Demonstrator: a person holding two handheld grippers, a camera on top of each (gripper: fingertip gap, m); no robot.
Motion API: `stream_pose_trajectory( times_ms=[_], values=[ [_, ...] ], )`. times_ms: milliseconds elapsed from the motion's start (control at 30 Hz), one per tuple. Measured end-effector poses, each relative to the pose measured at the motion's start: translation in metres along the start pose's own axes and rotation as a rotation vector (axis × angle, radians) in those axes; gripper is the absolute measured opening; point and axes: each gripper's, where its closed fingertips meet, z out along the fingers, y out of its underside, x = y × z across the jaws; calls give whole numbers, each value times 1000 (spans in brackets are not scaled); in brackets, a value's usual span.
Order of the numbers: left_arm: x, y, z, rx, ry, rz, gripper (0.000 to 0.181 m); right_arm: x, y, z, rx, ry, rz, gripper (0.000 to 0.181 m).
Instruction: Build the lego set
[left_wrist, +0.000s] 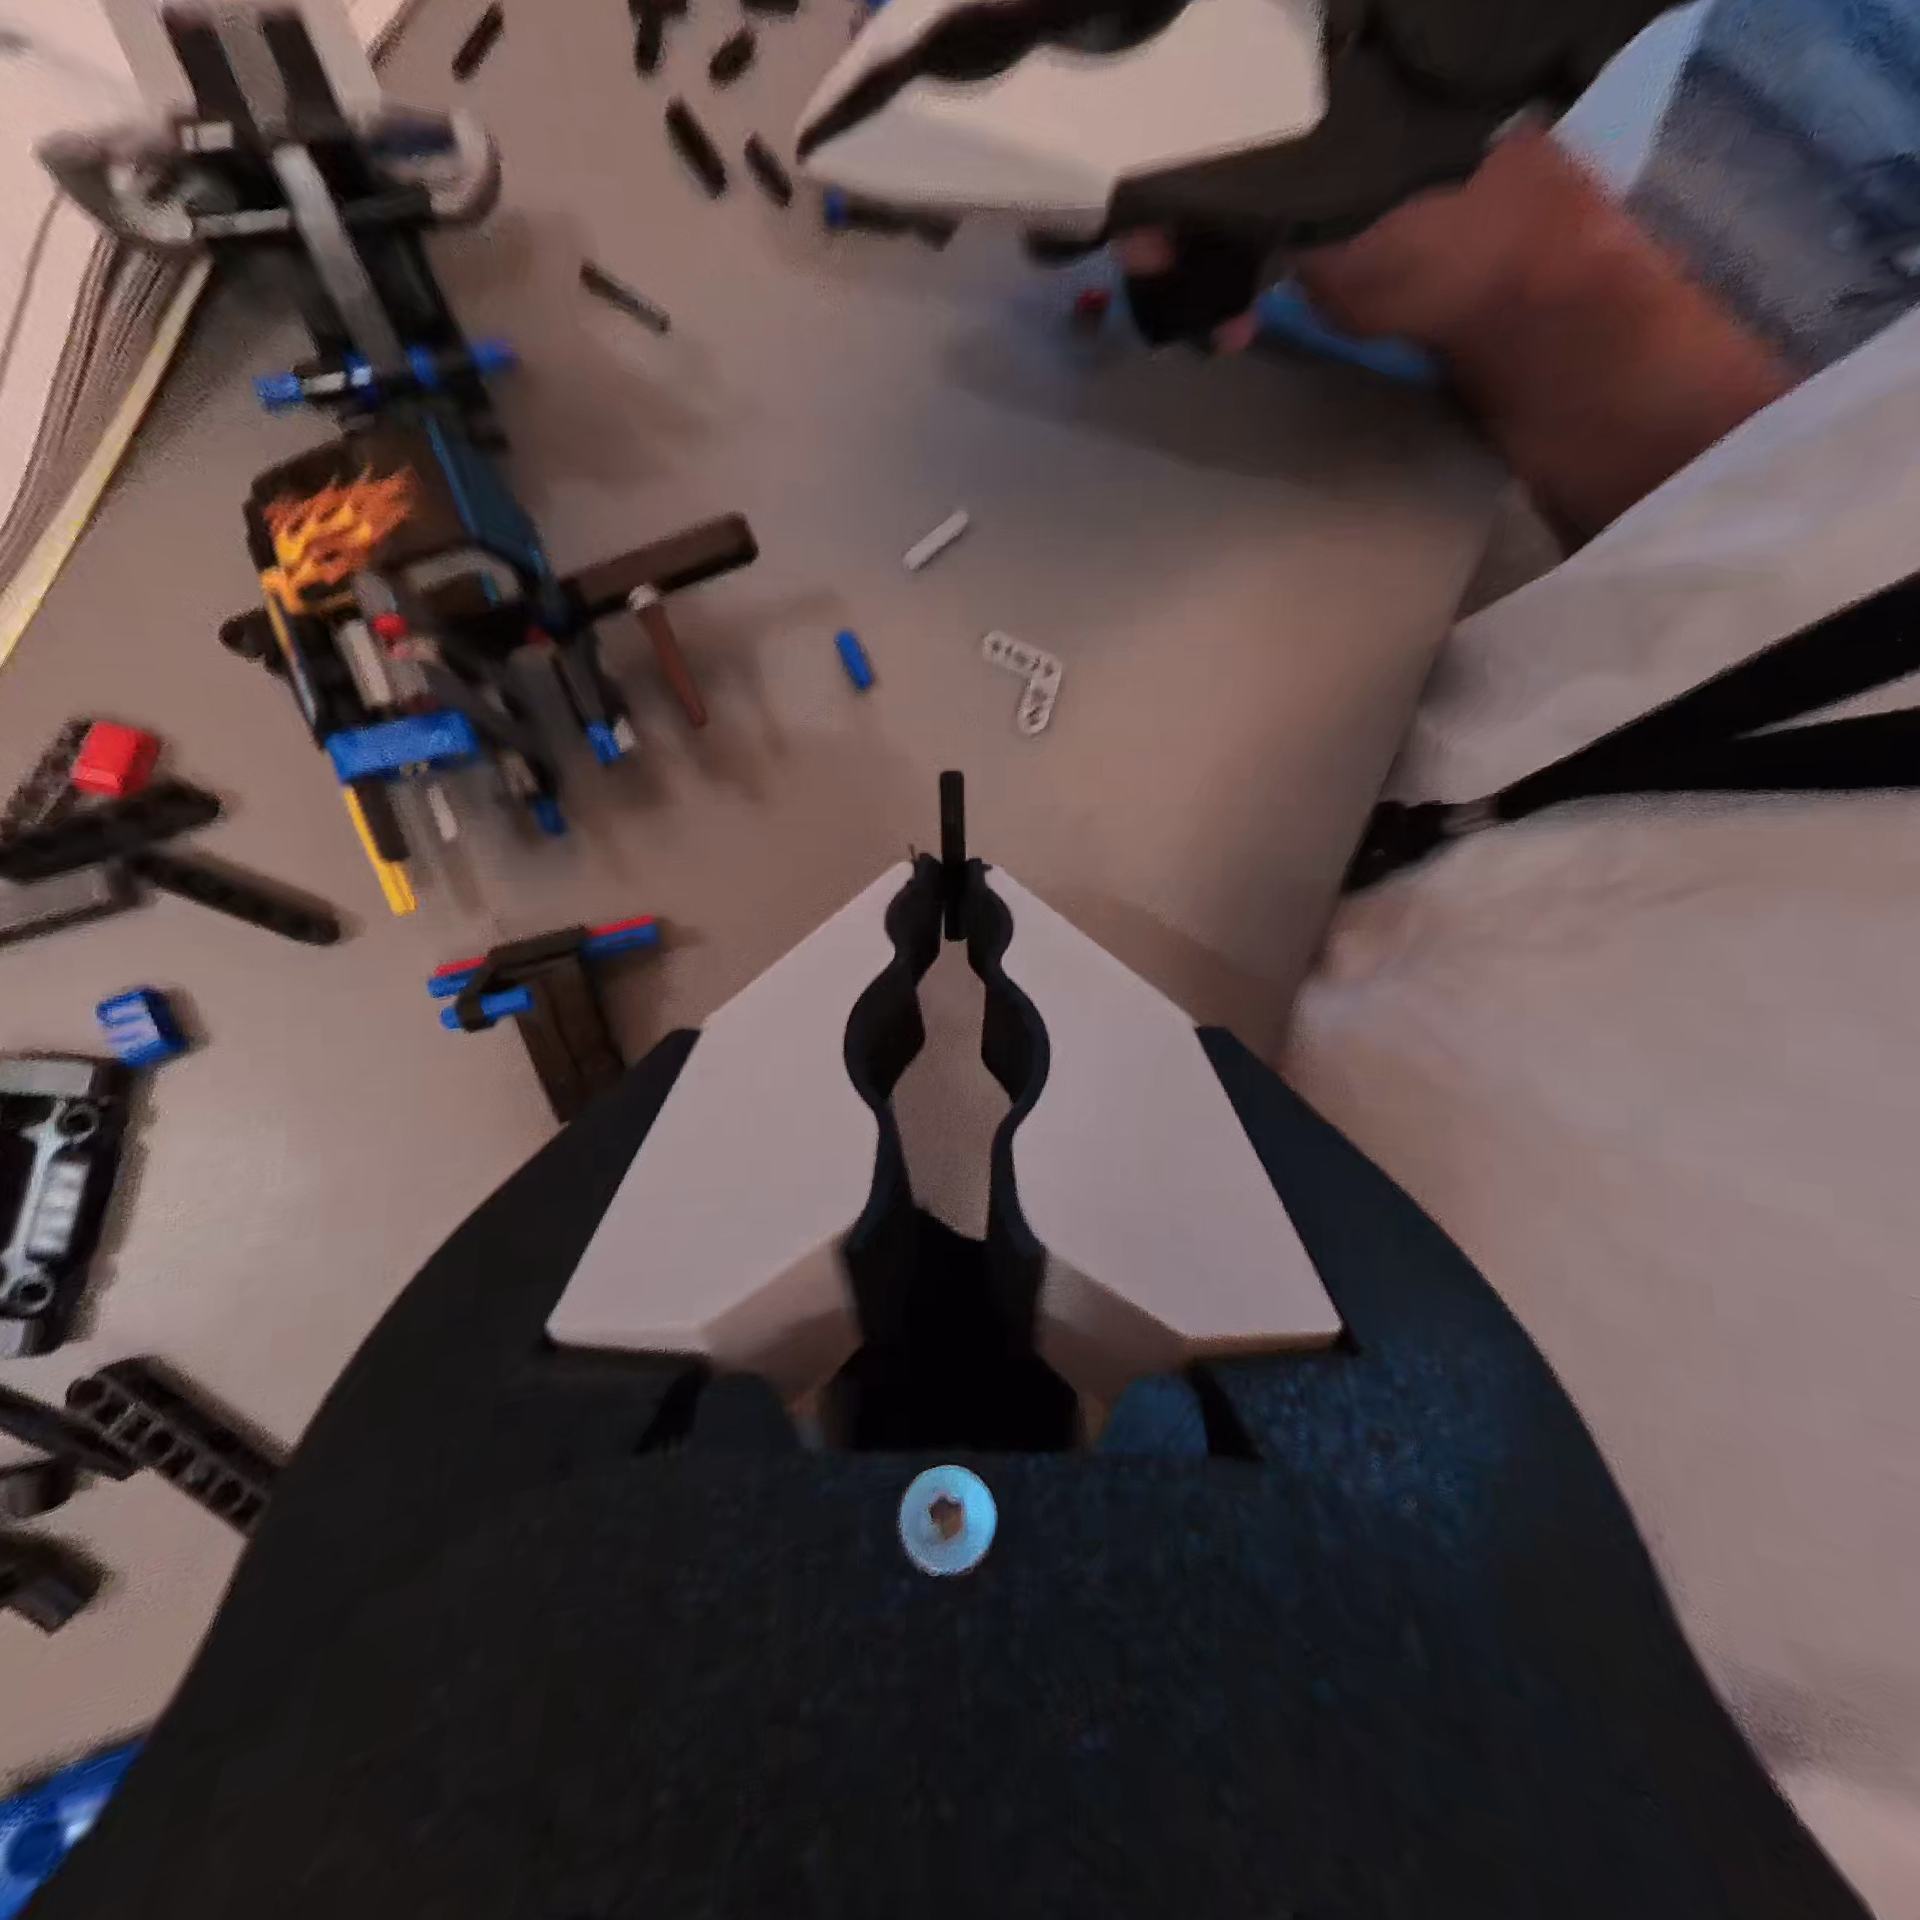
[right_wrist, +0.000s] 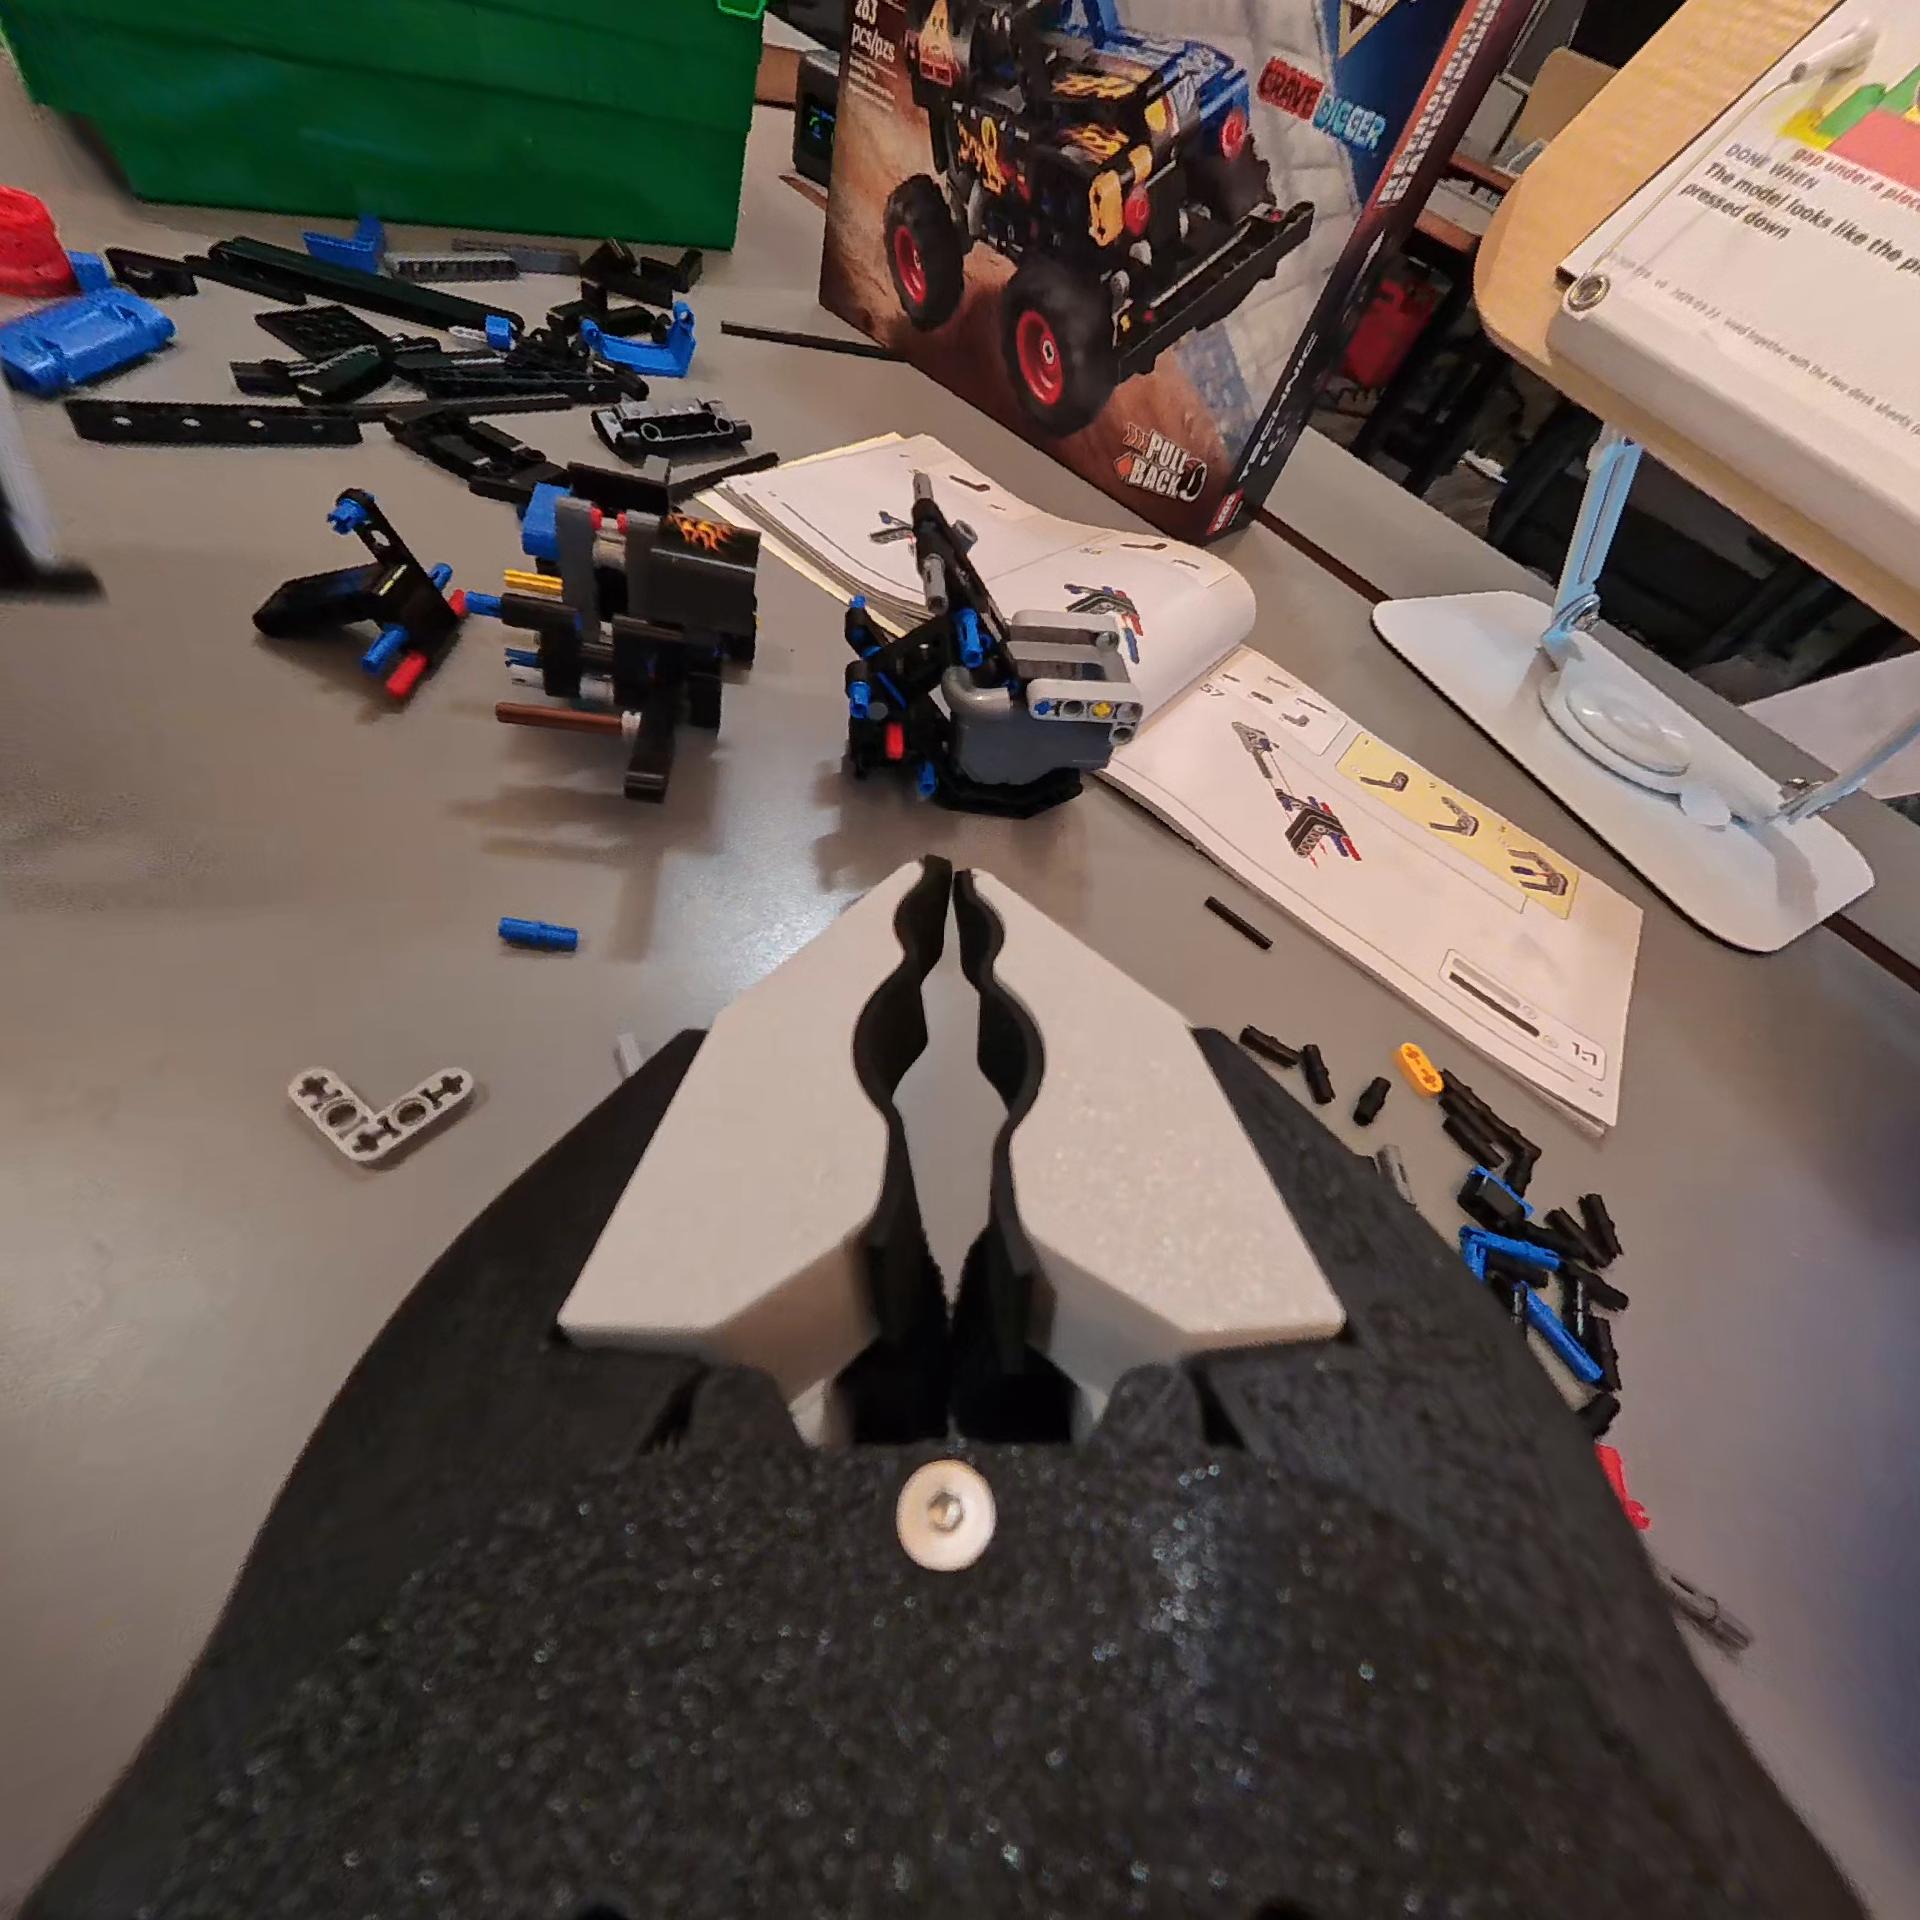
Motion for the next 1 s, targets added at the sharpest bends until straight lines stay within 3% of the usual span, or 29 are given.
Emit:
stream_pose_trajectory(
  times_ms=[200, 333, 433, 567, 1000],
  values=[
    [0, 17, 31, -55, -24, 71, 2, 19, 7, -6, -57, 92, 28, 1],
    [1, 24, 43, -93, -27, 146, 2, 94, 46, -34, -259, 278, 61, 4],
    [0, 23, 45, -86, -33, 184, 2, 129, 85, -46, -378, 242, 208, 10],
    [0, 18, 51, -54, -24, 165, 2, 128, 115, -37, -453, 115, 286, 15],
    [2, 14, 61, -49, -8, 127, 5, 128, 109, -23, -436, 89, 217, 6]
  ],
)
